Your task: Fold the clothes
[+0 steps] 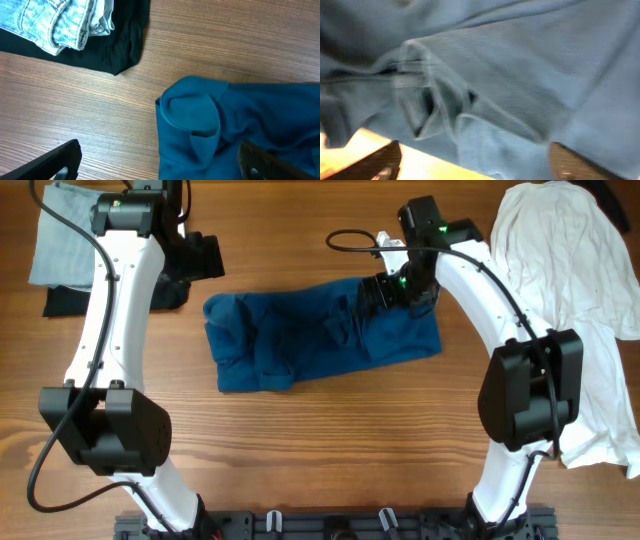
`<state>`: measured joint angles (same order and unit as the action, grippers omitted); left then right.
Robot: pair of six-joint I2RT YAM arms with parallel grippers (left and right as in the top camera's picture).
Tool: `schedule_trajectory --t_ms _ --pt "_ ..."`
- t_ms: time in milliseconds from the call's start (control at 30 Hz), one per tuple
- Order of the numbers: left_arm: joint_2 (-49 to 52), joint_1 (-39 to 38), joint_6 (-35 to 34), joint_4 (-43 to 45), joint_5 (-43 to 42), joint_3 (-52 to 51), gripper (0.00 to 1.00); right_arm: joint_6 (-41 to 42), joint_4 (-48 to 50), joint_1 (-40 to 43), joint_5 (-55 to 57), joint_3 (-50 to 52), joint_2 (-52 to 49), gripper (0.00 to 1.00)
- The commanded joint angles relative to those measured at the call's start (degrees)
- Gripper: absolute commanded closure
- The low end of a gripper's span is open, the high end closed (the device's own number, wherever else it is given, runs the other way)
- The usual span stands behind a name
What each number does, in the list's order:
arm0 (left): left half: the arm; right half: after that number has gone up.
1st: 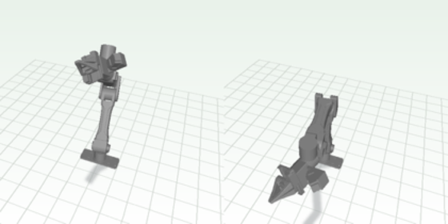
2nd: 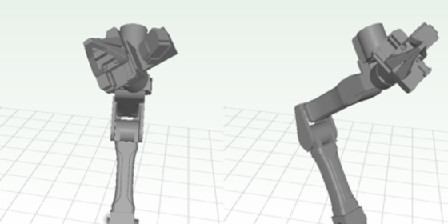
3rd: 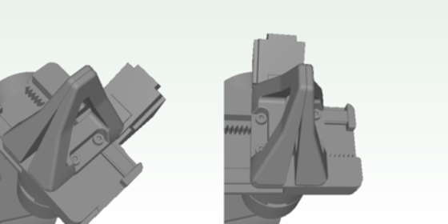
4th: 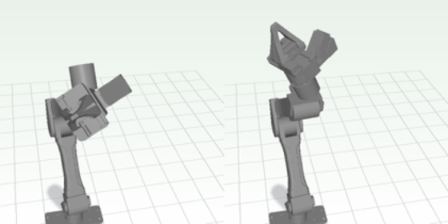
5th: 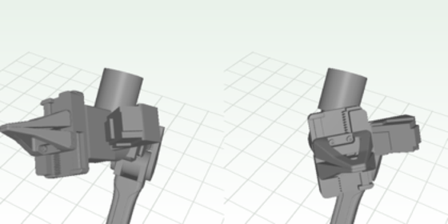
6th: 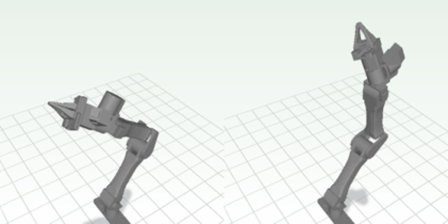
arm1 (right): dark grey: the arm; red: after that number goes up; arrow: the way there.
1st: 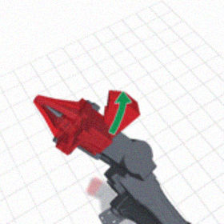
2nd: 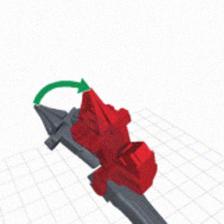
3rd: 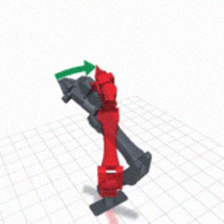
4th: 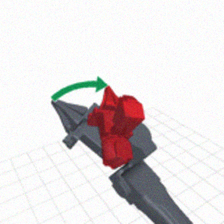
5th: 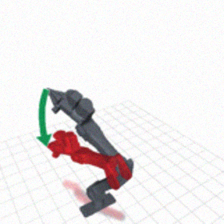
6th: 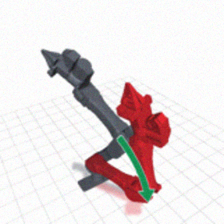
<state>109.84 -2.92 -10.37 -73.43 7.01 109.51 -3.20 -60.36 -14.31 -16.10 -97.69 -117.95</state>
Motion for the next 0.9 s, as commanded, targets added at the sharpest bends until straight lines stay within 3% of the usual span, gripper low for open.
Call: schedule_trajectory --t_ms 0,167,300,400,467,667,700,733,767,867 --pt "-0.2 0.3 -0.6 0.2 -0.1 0.6 0.0 2.8 0.9 0.5 7.0 0.5 1.9 0.2" --pt "-0.2 0.3 -0.6 0.2 -0.1 0.6 0.0 5.1 7.8 0.4 4.6 5.6 1.4 0.43" --pt "-0.2 0.3 -0.6 0.2 -0.1 0.6 0.0 4.7 11.6 0.4 4.3 8.7 0.9 0.48" --pt "-0.2 0.3 -0.6 0.2 -0.1 0.6 0.0 4.9 16.0 0.4 4.0 8.8 0.9 0.67" --pt "-0.2 0.3 -0.6 0.2 -0.1 0.6 0.0 5.3 19.3 0.3 3.3 8.8 0.9 0.92" --pt "-0.2 0.3 -0.6 0.2 -0.1 0.6 0.0 7.8 32.8 -4.2 -5.4 8.8 0.9 0.96" --pt "-0.2 0.3 -0.8 0.2 -0.2 0.6 0.0 7.8 33.8 -5.3 -4.7 8.8 0.9 0.85" --pt "-0.2 0.3 -0.8 0.2 -0.6 0.6 0.0 7.8 34.2 -6.7 -2.3 8.8 0.9 0.25" --pt "-0.2 0.3 -0.8 0.2 -1.0 0.6 0.0 7.8 34.2 -7.3 -0.7 8.8 0.9 0.01" --pt "-0.2 0.3 -0.8 0.2 -1.4 0.6 0.0 7.9 33.2 -7.1 -0.4 8.8 1.2 0.01"
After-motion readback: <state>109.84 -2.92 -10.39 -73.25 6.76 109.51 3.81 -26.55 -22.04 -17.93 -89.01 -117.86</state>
